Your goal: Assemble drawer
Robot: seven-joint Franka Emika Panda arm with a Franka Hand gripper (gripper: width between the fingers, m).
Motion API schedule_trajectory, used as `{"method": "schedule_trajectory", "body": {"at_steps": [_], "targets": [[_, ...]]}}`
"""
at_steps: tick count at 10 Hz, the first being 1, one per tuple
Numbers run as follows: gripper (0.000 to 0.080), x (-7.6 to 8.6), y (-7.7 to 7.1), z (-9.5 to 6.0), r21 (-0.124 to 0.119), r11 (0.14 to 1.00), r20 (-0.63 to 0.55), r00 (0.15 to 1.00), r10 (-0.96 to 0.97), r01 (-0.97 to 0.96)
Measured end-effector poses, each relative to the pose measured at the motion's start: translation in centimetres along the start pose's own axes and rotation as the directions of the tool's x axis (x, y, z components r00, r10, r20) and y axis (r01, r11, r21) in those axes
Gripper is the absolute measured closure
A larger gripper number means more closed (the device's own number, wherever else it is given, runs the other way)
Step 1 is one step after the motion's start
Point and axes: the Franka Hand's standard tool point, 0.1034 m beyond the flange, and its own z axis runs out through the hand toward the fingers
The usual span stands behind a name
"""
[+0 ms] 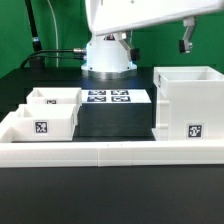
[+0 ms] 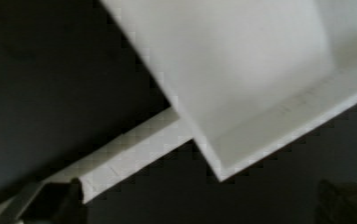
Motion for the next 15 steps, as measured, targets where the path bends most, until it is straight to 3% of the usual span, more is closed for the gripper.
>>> {"method": "schedule_trajectory", "body": {"at_steps": [3, 5, 9, 13, 15], "targets": [[0.015, -0.1, 0.3, 0.2, -0.008, 0.967, 0.006, 0.967, -0.256, 0.256], [0.015, -0.6, 3.5, 0.4, -0.065, 0.931, 0.053, 0.932, -0.357, 0.36], [0.015, -0.5, 10.2, 0.9, -0.109, 0.947, 0.043, 0.953, -0.3, 0.303], [0.015, -0.5, 10.2, 0.9, -0.11, 0.948, 0.043, 0.955, -0.294, 0.297], [0.015, -0.7, 11.6, 1.4, -0.104, 0.926, 0.089, 0.931, -0.354, 0.362]]}}
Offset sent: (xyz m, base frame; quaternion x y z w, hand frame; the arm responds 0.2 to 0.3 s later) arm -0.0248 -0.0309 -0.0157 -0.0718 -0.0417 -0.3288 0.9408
